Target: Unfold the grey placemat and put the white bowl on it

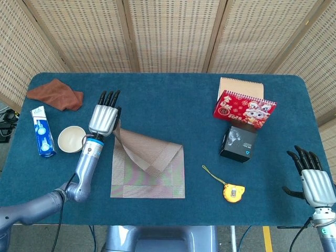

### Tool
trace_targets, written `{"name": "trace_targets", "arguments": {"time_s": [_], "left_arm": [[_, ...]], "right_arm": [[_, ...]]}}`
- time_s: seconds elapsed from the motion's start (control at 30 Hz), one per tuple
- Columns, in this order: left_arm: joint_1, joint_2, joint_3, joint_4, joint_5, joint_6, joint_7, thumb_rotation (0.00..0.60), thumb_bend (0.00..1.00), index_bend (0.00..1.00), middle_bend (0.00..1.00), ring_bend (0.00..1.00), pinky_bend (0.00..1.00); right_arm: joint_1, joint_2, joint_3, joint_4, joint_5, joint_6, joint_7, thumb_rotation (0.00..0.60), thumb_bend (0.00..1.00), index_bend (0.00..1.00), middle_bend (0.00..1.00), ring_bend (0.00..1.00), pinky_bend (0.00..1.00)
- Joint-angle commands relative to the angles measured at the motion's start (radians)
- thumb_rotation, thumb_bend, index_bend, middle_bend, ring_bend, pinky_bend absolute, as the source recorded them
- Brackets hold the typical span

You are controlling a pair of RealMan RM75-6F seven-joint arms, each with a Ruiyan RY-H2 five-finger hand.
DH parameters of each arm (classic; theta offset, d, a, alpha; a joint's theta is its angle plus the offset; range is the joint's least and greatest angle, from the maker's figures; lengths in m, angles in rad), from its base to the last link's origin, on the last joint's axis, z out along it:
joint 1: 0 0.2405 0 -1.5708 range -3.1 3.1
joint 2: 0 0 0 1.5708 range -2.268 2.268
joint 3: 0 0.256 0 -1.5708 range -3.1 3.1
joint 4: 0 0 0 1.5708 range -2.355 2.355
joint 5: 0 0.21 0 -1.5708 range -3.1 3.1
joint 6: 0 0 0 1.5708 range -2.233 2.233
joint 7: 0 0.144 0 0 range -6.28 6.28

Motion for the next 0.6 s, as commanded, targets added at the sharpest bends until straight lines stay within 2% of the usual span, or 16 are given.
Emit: {"name": "trace_targets", "arguments": {"time_s": [0.03,0.37,0.6], "left_arm": [[-0.04,-0.036,-0.016,0.091,-0.049,-0.012,0.011,0.6,0.58,0.62,0.0,0.0,0.0],[-0.081,-0.071,-0.01,0.23,-0.08,0.01,-0.001,0.6,0.58,0.62,0.0,0.0,0.0],[-0.125,-0.109,-0.01,0.332,-0.108,-0.018,-0.01,0.6,0.58,0.61,0.0,0.0,0.0]], "right_arm": [[0.002,-0.003,0.006,0.007,0.012,-0.007,0.0,0.6,0.07,0.14,0.0,0.0,0.0],[0.005,-0.013,0.008,0.018,0.021,-0.017,-0.013,0.6,0.07,0.14,0.0,0.0,0.0],[0.005,-0.019,0.015,0.026,0.036,-0.021,-0.023,0.6,0.07,0.14,0.0,0.0,0.0]]}}
